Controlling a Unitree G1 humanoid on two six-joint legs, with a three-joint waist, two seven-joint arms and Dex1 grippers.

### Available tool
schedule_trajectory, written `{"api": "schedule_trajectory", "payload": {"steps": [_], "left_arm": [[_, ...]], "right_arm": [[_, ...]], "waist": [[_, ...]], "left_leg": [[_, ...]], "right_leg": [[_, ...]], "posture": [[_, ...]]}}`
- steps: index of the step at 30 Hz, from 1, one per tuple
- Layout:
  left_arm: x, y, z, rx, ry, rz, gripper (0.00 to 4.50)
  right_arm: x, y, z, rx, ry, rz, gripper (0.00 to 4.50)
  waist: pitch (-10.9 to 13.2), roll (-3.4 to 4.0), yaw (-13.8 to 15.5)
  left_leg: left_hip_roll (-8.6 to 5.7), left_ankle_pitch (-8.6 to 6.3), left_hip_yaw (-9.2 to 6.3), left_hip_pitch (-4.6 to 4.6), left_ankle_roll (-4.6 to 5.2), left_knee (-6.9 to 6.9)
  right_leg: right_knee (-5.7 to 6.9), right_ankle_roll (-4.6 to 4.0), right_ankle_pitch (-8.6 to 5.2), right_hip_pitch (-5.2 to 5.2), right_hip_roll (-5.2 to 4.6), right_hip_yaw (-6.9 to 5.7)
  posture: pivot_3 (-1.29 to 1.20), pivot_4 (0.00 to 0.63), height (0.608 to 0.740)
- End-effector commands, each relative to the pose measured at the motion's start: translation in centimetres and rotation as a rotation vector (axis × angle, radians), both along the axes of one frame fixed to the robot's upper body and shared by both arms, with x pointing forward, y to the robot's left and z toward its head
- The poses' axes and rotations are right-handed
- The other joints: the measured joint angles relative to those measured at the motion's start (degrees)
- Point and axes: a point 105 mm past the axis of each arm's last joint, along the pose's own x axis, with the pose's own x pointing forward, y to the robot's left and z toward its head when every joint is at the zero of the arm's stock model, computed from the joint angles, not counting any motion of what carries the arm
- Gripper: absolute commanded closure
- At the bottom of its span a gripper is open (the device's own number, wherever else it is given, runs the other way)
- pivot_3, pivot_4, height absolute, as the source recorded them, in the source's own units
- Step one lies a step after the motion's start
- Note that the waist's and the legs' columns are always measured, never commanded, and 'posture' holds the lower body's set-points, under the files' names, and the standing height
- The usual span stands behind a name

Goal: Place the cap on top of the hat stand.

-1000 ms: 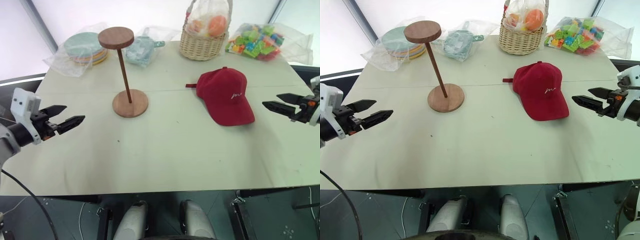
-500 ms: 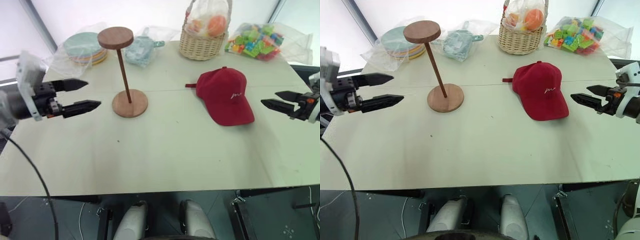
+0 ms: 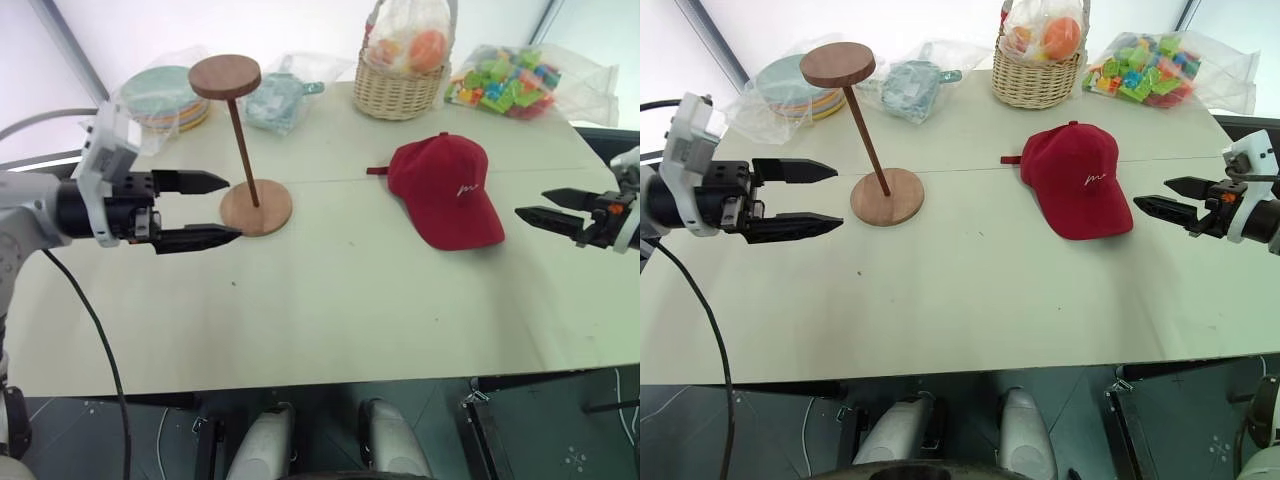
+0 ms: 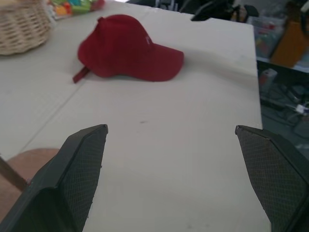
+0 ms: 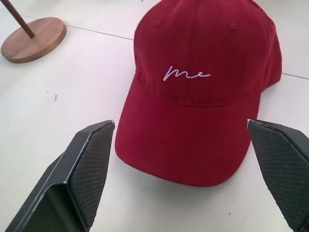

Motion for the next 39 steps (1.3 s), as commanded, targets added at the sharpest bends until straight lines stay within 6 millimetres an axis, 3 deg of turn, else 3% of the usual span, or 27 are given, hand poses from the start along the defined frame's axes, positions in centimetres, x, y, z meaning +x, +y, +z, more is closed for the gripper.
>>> {"api": "schedule_trajectory", "payload": {"steps": [1, 6, 13, 18, 21, 25, 32, 39], "left_arm": [[0.3, -0.2, 1.2, 0.015, -0.098, -0.017, 0.06], [1.8, -1.2, 2.4, 0.027, -0.293, -0.023, 0.06], [1.7, -2.3, 1.8, -0.015, -0.235, -0.096, 0.06], [1.8, -2.5, 1.4, -0.058, -0.193, -0.099, 0.06], [1.8, -2.5, 1.1, -0.067, -0.183, -0.099, 0.06], [2.4, -2.4, 1.0, -0.102, -0.181, -0.067, 0.06], [2.3, -2.3, 0.6, -0.113, -0.171, -0.044, 0.06], [2.0, -2.0, 0.5, -0.112, -0.170, -0.009, 0.06]], "right_arm": [[0.9, 0.5, 3.1, -0.035, -0.140, -0.008, 0.00], [1.1, 2.2, 3.8, -0.244, -0.190, 0.084, 0.00], [-0.9, 3.9, 2.7, -0.619, -0.152, 0.313, 0.00], [-1.3, 2.8, 0.4, -0.900, -0.181, 0.410, 0.00], [-2.0, 1.3, -2.5, -1.057, -0.195, 0.490, 0.00], [-1.4, 0.9, -5.0, -1.250, -0.412, 0.549, 0.00], [0.0, 0.9, -5.9, -1.413, -0.630, 0.566, 0.00], [2.1, 2.6, -6.3, -1.513, -0.754, 0.644, 0.00]], "waist": [[0.0, 0.00, -0.1], [0.0, 0.00, 0.1], [0.0, -0.01, -0.1], [0.0, -0.02, -0.2], [0.0, -0.02, 0.1], [0.0, -0.02, -0.2], [0.0, 0.00, -0.7], [0.0, -0.01, -0.6]], "left_leg": [[0.00, 0.00, 0.01, 0.00, 0.00, 0.00], [0.02, 0.00, 0.02, 0.01, -0.02, -0.02], [-0.01, -0.01, 0.04, -0.01, 0.01, -0.01], [0.01, 0.00, 0.06, 0.03, 0.01, 0.00], [0.01, 0.00, 0.08, 0.04, 0.01, 0.00], [0.00, 0.01, 0.14, 0.09, -0.01, 0.03], [0.08, 0.06, 0.36, 0.36, -0.10, -0.16], [0.08, 0.06, 0.41, 0.40, -0.11, -0.16]], "right_leg": [[0.00, 0.00, 0.00, 0.00, 0.00, 0.00], [-0.01, 0.00, 0.00, -0.02, 0.04, 0.00], [0.00, 0.01, 0.00, -0.03, 0.03, -0.01], [0.01, 0.01, 0.00, -0.01, 0.06, 0.00], [0.04, 0.01, 0.00, 0.00, 0.06, 0.02], [0.03, 0.01, 0.00, 0.01, 0.06, 0.07], [0.10, -0.01, -0.01, 0.01, 0.19, 0.37], [0.10, -0.01, -0.02, 0.04, 0.21, 0.45]], "posture": [[0.00, 0.150, 0.740], [0.00, 0.150, 0.740], [0.00, 0.150, 0.740], [0.00, 0.150, 0.740], [0.00, 0.150, 0.740], [0.00, 0.150, 0.740], [0.00, 0.150, 0.740], [0.00, 0.150, 0.740]]}}
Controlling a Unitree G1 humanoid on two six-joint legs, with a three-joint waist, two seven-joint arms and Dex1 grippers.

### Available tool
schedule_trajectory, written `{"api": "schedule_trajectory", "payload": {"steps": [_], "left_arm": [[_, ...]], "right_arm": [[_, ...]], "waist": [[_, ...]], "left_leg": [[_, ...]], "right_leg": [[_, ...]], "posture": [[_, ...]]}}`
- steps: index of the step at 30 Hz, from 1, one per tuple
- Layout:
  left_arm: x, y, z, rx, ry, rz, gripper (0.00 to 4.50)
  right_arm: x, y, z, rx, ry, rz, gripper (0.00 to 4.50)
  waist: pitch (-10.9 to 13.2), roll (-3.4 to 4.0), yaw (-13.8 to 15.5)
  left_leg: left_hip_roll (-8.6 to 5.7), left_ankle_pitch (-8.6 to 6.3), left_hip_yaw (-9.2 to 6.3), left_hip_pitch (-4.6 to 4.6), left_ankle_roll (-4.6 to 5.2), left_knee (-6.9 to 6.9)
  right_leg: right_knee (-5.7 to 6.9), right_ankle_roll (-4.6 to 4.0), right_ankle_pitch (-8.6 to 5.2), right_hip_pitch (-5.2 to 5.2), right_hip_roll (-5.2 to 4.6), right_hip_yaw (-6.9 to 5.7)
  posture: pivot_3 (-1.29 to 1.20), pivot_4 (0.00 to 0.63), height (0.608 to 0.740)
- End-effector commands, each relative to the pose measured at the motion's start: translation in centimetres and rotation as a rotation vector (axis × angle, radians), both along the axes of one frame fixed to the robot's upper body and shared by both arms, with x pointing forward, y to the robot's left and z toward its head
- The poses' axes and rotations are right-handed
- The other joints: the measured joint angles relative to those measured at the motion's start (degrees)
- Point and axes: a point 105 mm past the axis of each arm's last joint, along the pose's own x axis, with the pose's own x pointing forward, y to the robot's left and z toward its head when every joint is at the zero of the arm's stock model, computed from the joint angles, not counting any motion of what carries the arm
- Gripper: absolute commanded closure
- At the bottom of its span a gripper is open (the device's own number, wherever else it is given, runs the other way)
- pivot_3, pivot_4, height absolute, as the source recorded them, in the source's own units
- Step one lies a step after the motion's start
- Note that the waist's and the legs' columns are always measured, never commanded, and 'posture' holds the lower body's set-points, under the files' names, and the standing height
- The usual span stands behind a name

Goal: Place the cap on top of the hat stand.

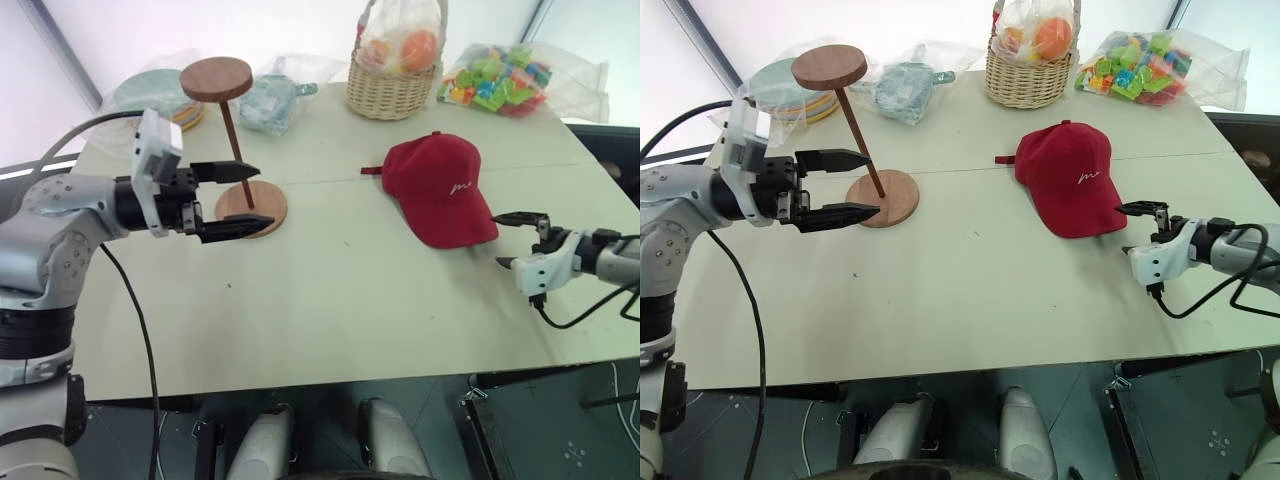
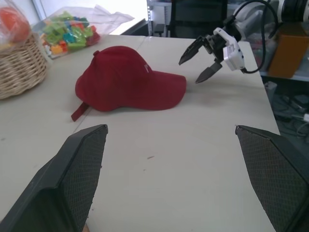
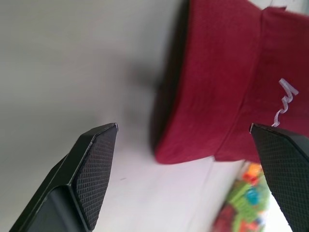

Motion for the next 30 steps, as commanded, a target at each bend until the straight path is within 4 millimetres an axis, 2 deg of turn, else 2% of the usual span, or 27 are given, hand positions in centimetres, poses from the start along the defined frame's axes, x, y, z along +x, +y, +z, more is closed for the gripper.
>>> {"api": "schedule_trajectory", "payload": {"steps": [1, 8, 14, 17, 21, 24, 25, 30], "left_arm": [[-0.8, 0.2, 1.3, -0.008, -0.054, 0.015, 0.06], [-1.2, 0.2, 1.4, -0.024, -0.055, 0.049, 0.06], [-1.7, 0.1, 1.4, -0.035, -0.053, 0.067, 0.06], [-1.7, 0.1, 1.5, -0.040, -0.054, 0.075, 0.00], [-1.7, 0.2, 1.5, -0.042, -0.056, 0.084, 0.00], [-1.6, 0.3, 1.5, -0.045, -0.058, 0.090, 0.00], [-1.7, 0.3, 1.5, -0.047, -0.058, 0.092, 0.00], [-1.9, 0.6, 1.6, -0.048, -0.067, 0.109, 0.00]], "right_arm": [[0.8, 1.0, 0.0, -0.040, -0.043, 0.069, 0.00], [2.3, 2.8, -1.3, -0.120, -0.121, 0.182, 0.00], [3.7, 3.5, -0.4, -0.181, -0.275, 0.255, 0.00], [4.2, 3.6, -0.5, -0.201, -0.299, 0.255, 0.81], [4.2, 4.1, -0.8, -0.211, -0.275, 0.284, 2.90], [4.3, 4.4, -0.5, -0.204, -0.269, 0.291, 4.30], [4.3, 4.4, -0.3, -0.203, -0.268, 0.289, 4.46], [4.7, 4.6, 1.0, -0.156, -0.291, 0.256, 4.46]], "waist": [[0.0, -0.02, 0.0], [0.0, -0.08, -0.3], [0.0, -0.12, -1.5], [0.0, -0.12, -1.4], [0.0, -0.11, -1.3], [0.0, -0.11, -1.4], [0.0, -0.11, -1.4], [0.0, -0.12, -1.3]], "left_leg": [[0.00, 0.00, 0.00, 0.00, 0.00, 0.00], [0.02, 0.01, -0.01, 0.19, -0.02, -0.03], [0.04, 0.05, -0.03, 0.35, -0.10, -0.08], [0.05, 0.07, -0.03, 0.36, -0.13, -0.12], [0.02, 0.07, -0.04, 0.36, -0.13, -0.12], [0.02, 0.07, -0.05, 0.36, -0.13, -0.12], [0.03, 0.07, -0.06, 0.37, -0.13, -0.12], [0.03, 0.07, -0.10, 0.40, -0.13, -0.12]], "right_leg": [[0.00, 0.00, 0.00, 0.01, 0.00, 0.00], [-0.01, -0.01, -0.01, 0.18, 0.03, 0.02], [0.01, -0.04, -0.02, 0.33, 0.07, 0.05], [0.01, -0.05, -0.03, 0.31, 0.08, 0.06], [0.00, -0.05, -0.03, 0.32, 0.07, 0.06], [0.00, -0.05, -0.03, 0.33, 0.08, 0.06], [0.00, -0.05, -0.03, 0.34, 0.08, 0.06], [-0.01, -0.05, -0.03, 0.41, 0.09, 0.05]], "posture": [[0.00, 0.150, 0.740], [0.00, 0.150, 0.740], [0.00, 0.150, 0.740], [0.00, 0.150, 0.740], [0.00, 0.150, 0.740], [0.00, 0.150, 0.740], [0.00, 0.150, 0.740], [0.00, 0.150, 0.740]]}}
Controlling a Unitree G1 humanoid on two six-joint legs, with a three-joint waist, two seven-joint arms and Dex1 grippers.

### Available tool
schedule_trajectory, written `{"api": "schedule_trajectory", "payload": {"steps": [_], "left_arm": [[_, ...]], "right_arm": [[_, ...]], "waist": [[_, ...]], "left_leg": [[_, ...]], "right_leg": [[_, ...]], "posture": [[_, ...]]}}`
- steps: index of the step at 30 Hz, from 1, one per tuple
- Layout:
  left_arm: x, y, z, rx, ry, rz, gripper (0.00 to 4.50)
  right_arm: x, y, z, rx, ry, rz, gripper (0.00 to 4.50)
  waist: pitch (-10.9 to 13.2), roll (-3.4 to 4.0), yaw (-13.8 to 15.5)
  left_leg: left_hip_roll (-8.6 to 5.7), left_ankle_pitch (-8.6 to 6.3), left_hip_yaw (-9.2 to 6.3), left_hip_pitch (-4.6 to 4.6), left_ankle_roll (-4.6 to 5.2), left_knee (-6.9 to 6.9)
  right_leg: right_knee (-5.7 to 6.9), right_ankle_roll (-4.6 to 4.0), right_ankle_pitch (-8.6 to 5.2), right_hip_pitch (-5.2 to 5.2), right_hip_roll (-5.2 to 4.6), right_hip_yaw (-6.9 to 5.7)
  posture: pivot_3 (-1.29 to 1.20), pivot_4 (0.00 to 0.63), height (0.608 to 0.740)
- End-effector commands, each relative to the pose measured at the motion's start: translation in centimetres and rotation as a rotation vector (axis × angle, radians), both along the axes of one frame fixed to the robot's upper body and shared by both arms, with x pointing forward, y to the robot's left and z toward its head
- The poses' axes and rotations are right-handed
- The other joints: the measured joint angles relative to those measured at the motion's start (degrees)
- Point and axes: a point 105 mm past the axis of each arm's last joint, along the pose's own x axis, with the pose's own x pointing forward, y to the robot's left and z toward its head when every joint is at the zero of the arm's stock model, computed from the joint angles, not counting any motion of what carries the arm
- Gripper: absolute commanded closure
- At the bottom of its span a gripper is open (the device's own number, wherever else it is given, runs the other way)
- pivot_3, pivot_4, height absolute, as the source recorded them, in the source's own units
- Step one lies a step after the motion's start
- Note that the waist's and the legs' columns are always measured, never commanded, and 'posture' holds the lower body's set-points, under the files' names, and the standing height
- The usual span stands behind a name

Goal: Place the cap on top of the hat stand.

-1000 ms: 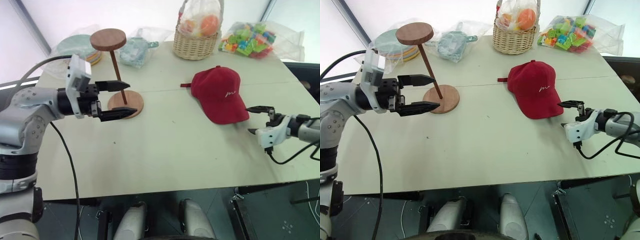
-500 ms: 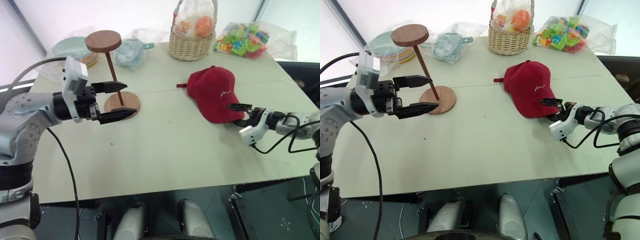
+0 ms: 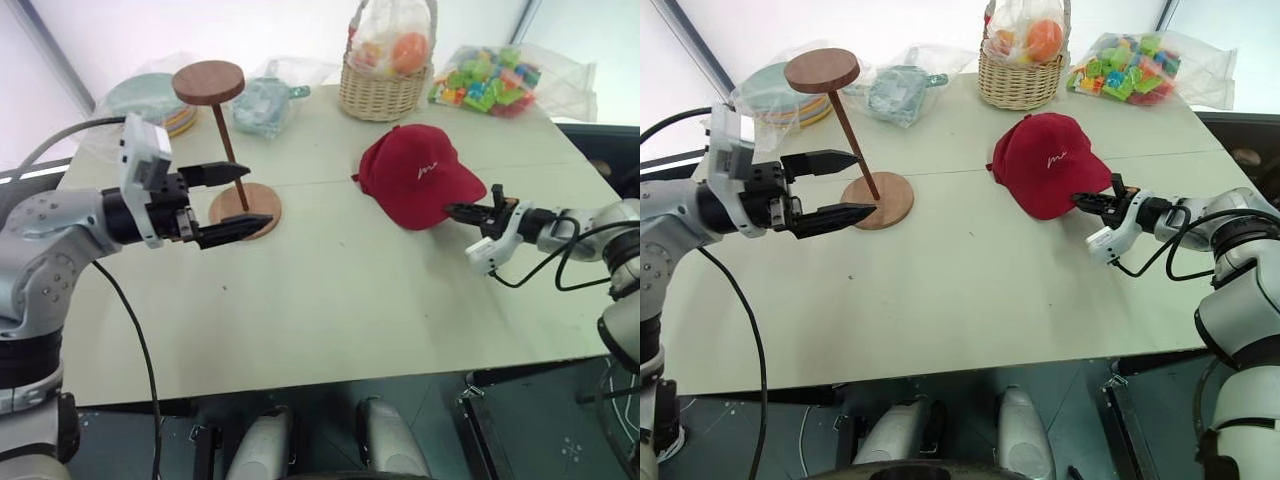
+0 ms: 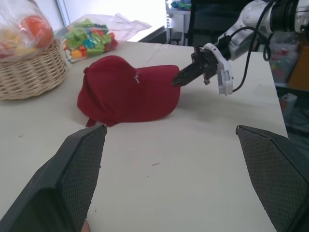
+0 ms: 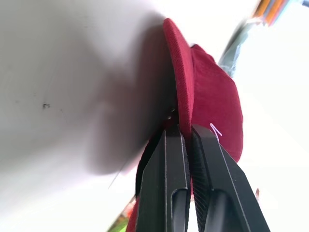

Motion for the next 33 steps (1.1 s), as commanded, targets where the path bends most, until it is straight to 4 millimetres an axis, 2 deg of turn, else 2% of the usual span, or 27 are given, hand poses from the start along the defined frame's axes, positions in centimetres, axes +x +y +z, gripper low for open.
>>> {"api": "schedule_trajectory", "payload": {"steps": [1, 4, 7, 9, 11, 13, 16, 20, 21, 25, 29, 33], "left_arm": [[-0.7, 0.5, 1.6, 0.003, -0.069, 0.014, 0.00], [-0.7, 1.1, 2.2, 0.010, -0.088, 0.037, 0.00], [-0.6, 2.3, 3.4, 0.019, -0.119, 0.081, 0.00], [-0.6, 2.8, 3.8, 0.023, -0.129, 0.097, 0.00], [-0.6, 3.4, 4.6, 0.029, -0.141, 0.121, 0.00], [-0.6, 3.9, 5.0, 0.033, -0.146, 0.135, 0.00], [-0.8, 4.8, 6.2, 0.050, -0.158, 0.177, 0.00], [-0.4, 6.1, 7.7, 0.066, -0.192, 0.236, 0.00], [-0.2, 6.4, 8.0, 0.069, -0.202, 0.249, 0.00], [0.8, 7.6, 8.7, 0.090, -0.225, 0.285, 0.00], [1.7, 9.2, 9.6, 0.096, -0.248, 0.341, 0.00], [2.4, 11.0, 9.8, 0.100, -0.248, 0.400, 0.00]], "right_arm": [[0.2, -0.4, 0.8, 0.009, 0.008, -0.037, 4.46], [0.3, -0.4, 1.9, 0.040, -0.016, -0.047, 4.46], [1.3, -0.5, 6.4, 0.220, -0.127, -0.119, 4.46], [1.6, -0.4, 8.5, 0.308, -0.167, -0.137, 4.46], [1.7, -0.1, 12.6, 0.436, -0.250, -0.142, 4.46], [1.5, 0.1, 14.9, 0.504, -0.292, -0.143, 4.46], [0.6, 2.1, 21.6, 0.644, -0.404, -0.098, 4.46], [-1.7, 6.2, 27.3, 0.820, -0.437, -0.003, 4.46], [-2.3, 7.3, 28.1, 0.857, -0.427, 0.022, 4.46], [-4.1, 11.2, 28.7, 0.927, -0.357, 0.097, 4.46], [-6.0, 16.1, 27.2, 0.957, -0.247, 0.202, 4.46], [-7.9, 19.1, 26.0, 0.960, -0.191, 0.295, 4.46]], "waist": [[0.0, 0.00, 0.0], [0.0, 0.00, -0.1], [0.0, 0.01, 0.0], [0.0, 0.01, -0.1], [0.0, 0.04, -0.1], [0.0, 0.04, -0.1], [0.1, 0.05, -0.1], [0.1, 0.05, -0.1], [0.1, 0.05, -0.1], [0.1, 0.04, 0.1], [0.1, -0.01, 0.5], [0.1, -0.01, 0.3]], "left_leg": [[0.00, 0.00, 0.00, 0.00, 0.00, 0.00], [0.00, 0.00, -0.01, 0.00, 0.00, 0.00], [0.00, 0.00, -0.01, 0.00, 0.00, -0.01], [0.00, 0.00, -0.01, -0.01, 0.00, -0.01], [0.00, 0.00, -0.03, -0.01, 0.01, -0.03], [0.01, 0.00, -0.03, -0.02, 0.01, -0.06], [0.03, -0.01, -0.04, -0.04, 0.01, -0.09], [0.06, -0.02, -0.07, -0.07, 0.03, -0.11], [0.06, -0.02, -0.08, -0.08, 0.03, -0.12], [0.05, -0.03, -0.11, -0.09, 0.05, -0.12], [0.00, -0.05, -0.20, -0.14, 0.10, 0.04], [0.00, -0.05, -0.21, -0.36, 0.09, 0.06]], "right_leg": [[-0.01, 0.00, 0.00, 0.02, 0.00, 0.00], [-0.01, 0.00, 0.00, 0.00, 0.00, 0.00], [-0.02, 0.00, 0.00, 0.00, 0.00, 0.00], [-0.03, 0.00, 0.00, 0.00, 0.00, 0.00], [-0.04, 0.00, 0.00, 0.00, 0.00, -0.01], [-0.05, 0.00, 0.00, -0.01, 0.00, -0.01], [-0.06, 0.00, 0.00, -0.03, 0.01, -0.01], [-0.02, 0.00, 0.00, -0.09, 0.02, -0.03], [-0.01, 0.00, 0.00, -0.11, 0.03, -0.03], [0.04, 0.00, 0.00, -0.13, 0.04, -0.07], [0.09, 0.01, 0.00, -0.05, 0.00, -0.17], [0.24, 0.01, 0.00, -0.30, 0.00, -0.19]], "posture": [[0.00, 0.150, 0.740], [0.00, 0.150, 0.740], [0.00, 0.150, 0.740], [0.00, 0.150, 0.740], [0.00, 0.150, 0.740], [0.00, 0.150, 0.740], [0.00, 0.150, 0.740], [0.00, 0.150, 0.740], [0.00, 0.150, 0.740], [0.00, 0.150, 0.740], [0.00, 0.150, 0.740], [0.00, 0.150, 0.740]]}}
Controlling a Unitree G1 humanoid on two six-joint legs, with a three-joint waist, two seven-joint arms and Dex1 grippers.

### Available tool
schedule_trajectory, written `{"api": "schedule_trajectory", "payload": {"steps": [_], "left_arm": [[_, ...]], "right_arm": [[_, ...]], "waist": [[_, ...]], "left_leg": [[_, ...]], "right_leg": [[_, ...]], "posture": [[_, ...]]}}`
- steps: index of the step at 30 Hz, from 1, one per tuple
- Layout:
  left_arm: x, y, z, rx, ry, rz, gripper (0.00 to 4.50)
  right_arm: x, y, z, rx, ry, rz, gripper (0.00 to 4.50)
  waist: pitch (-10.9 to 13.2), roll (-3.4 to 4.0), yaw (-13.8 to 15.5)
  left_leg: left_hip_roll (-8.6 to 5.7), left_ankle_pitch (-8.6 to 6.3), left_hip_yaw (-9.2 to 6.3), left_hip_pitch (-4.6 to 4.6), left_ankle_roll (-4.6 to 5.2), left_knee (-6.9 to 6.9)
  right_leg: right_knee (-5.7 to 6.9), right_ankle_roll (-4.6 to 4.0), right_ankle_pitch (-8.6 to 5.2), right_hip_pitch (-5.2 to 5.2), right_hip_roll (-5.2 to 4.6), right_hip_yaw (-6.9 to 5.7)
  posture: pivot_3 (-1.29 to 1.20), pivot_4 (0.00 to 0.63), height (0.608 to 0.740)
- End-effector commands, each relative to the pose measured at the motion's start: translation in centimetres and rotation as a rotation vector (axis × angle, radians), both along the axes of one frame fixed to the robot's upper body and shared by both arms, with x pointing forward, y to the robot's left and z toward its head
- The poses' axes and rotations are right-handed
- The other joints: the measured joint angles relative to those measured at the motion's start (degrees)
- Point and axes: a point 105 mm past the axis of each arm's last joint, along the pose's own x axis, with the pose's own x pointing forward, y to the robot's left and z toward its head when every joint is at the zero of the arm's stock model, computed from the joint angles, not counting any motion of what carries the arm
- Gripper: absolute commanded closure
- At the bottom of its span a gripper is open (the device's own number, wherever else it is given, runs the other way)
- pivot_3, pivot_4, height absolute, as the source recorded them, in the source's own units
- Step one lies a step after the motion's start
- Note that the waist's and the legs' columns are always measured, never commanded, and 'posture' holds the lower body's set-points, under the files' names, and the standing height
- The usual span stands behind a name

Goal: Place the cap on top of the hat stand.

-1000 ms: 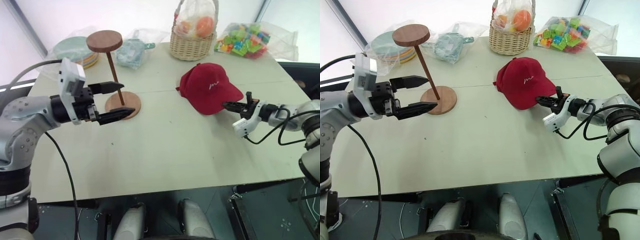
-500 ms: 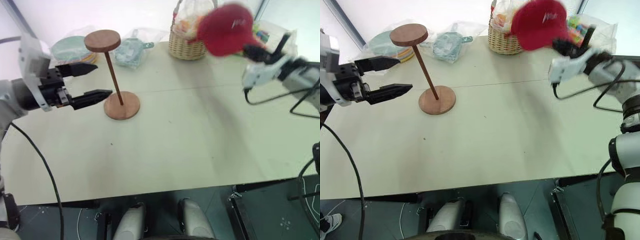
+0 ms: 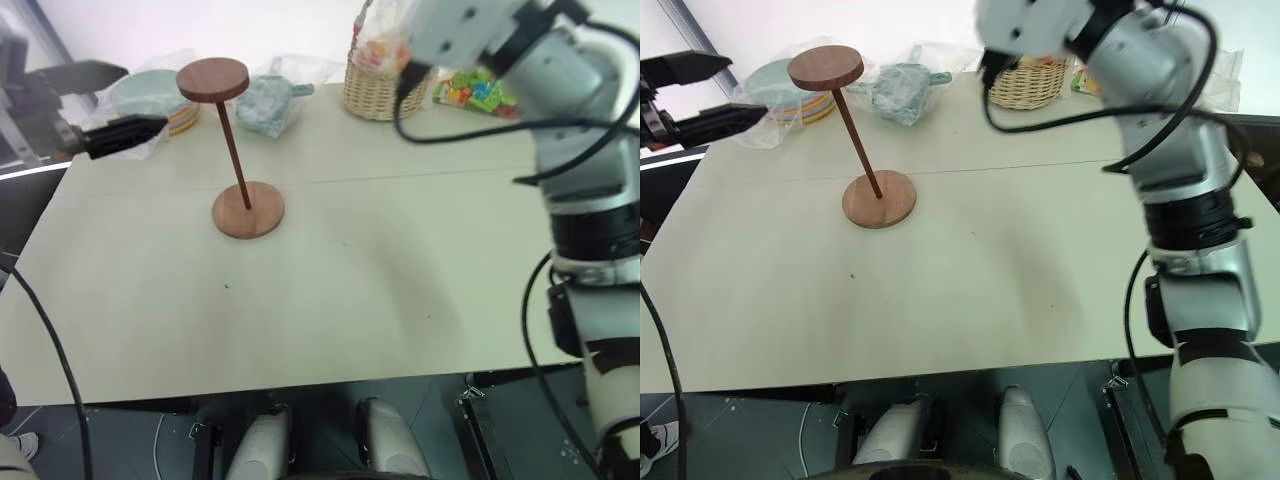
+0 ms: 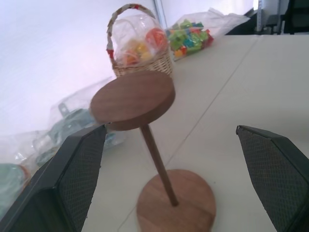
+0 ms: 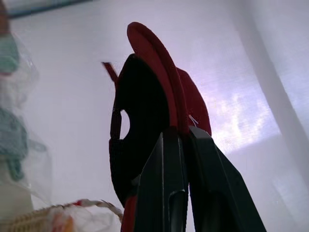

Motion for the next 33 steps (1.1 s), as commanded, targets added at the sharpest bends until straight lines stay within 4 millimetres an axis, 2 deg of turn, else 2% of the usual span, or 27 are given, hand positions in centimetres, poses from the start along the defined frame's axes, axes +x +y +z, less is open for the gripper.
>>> {"api": "schedule_trajectory", "payload": {"steps": [1, 4, 7, 13, 19, 21, 26, 33], "left_arm": [[0.0, 1.6, 1.3, 0.018, -0.049, 0.054, 0.00], [0.6, 2.3, 0.8, 0.013, -0.035, 0.068, 0.00], [1.1, 2.7, 0.2, 0.004, -0.017, 0.082, 0.00], [1.2, 3.6, -0.2, 0.005, 0.004, 0.104, 0.00], [1.0, 3.6, -0.2, 0.006, 0.005, 0.107, 0.00], [0.9, 3.8, -0.3, 0.005, 0.006, 0.112, 0.00], [0.7, 3.9, -0.3, 0.006, 0.006, 0.124, 0.00], [0.8, 3.9, -0.6, -0.006, 0.003, 0.124, 0.00]], "right_arm": [[-3.2, 1.8, 1.2, 0.027, -0.070, 0.095, 4.46], [-4.0, 3.6, 0.1, 0.000, -0.073, 0.149, 4.46], [-4.2, 4.6, -0.7, 0.024, -0.056, 0.184, 4.46], [-3.9, 5.5, -2.6, 0.070, 0.016, 0.215, 4.46], [-3.6, 6.9, -5.2, 0.015, 0.037, 0.233, 4.46], [-3.5, 8.1, -6.5, -0.053, 0.036, 0.230, 4.46], [-4.2, 11.0, -6.9, -0.118, 0.028, 0.263, 4.46], [-2.8, 12.2, -7.7, -0.232, 0.000, 0.230, 4.46]], "waist": [[0.0, 0.00, -0.2], [0.0, 0.00, -0.4], [0.0, -0.02, -0.4], [0.0, -0.03, -0.4], [0.0, -0.03, -0.5], [0.0, -0.03, -0.5], [0.0, -0.03, -0.7], [-0.1, -0.17, -0.5]], "left_leg": [[0.00, 0.00, 0.00, -0.07, 0.00, 0.00], [0.00, 0.00, -0.02, -0.15, 0.00, 0.01], [0.00, 0.00, -0.02, -0.14, -0.01, 0.02], [0.00, 0.01, -0.05, -0.18, -0.01, 0.03], [0.00, 0.01, -0.06, -0.18, -0.01, 0.03], [0.00, 0.01, -0.06, -0.18, -0.01, 0.02], [0.00, 0.01, -0.06, -0.18, -0.02, 0.02], [-0.01, 0.01, -0.14, -0.20, -0.02, 0.05]], "right_leg": [[0.02, 0.00, 0.00, -0.09, 0.00, 0.00], [0.01, 0.00, 0.00, -0.14, 0.00, -0.03], [0.01, 0.00, 0.00, -0.12, 0.00, -0.05], [0.02, 0.00, 0.00, -0.15, 0.00, -0.07], [0.02, 0.00, 0.00, -0.16, 0.00, -0.08], [0.02, 0.00, 0.00, -0.16, 0.00, -0.08], [0.03, 0.00, 0.00, -0.19, 0.01, -0.08], [0.01, 0.00, 0.00, -0.17, 0.00, -0.14]], "posture": [[0.00, 0.150, 0.740], [0.00, 0.150, 0.740], [0.00, 0.150, 0.740], [0.00, 0.150, 0.740], [0.00, 0.150, 0.740], [0.00, 0.150, 0.740], [0.00, 0.150, 0.740], [0.00, 0.150, 0.740]]}}
